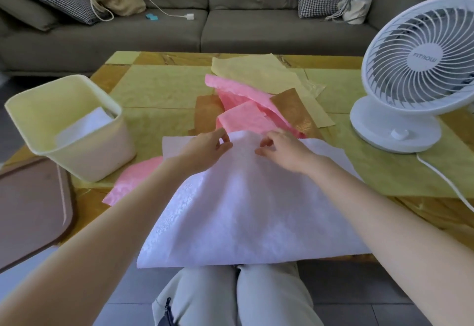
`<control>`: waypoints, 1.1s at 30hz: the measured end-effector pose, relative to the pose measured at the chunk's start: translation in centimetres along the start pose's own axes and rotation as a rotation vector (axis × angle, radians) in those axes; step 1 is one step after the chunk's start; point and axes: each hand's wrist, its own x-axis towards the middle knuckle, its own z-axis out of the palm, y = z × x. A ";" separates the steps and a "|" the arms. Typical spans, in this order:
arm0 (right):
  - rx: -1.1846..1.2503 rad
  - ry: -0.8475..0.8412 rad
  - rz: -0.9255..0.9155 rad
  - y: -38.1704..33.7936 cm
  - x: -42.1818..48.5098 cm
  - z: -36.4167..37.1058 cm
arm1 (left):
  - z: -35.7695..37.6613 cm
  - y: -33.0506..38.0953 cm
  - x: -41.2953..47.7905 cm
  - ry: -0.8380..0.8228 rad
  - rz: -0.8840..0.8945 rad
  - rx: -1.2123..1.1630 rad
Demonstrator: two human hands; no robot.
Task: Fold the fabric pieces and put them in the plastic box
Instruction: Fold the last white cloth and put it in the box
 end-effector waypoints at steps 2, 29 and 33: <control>-0.013 -0.014 0.004 0.0 0.0 0.1 | -0.6 -1.3 -0.5 -0.019 -0.033 0.046; -0.222 0.322 0.042 -1.6 2.1 0.5 | -2.6 -4.3 -0.1 0.201 -0.204 0.517; -0.181 0.321 -0.011 -2.0 -0.5 1.7 | -0.9 -0.7 -1.3 0.266 -0.108 0.362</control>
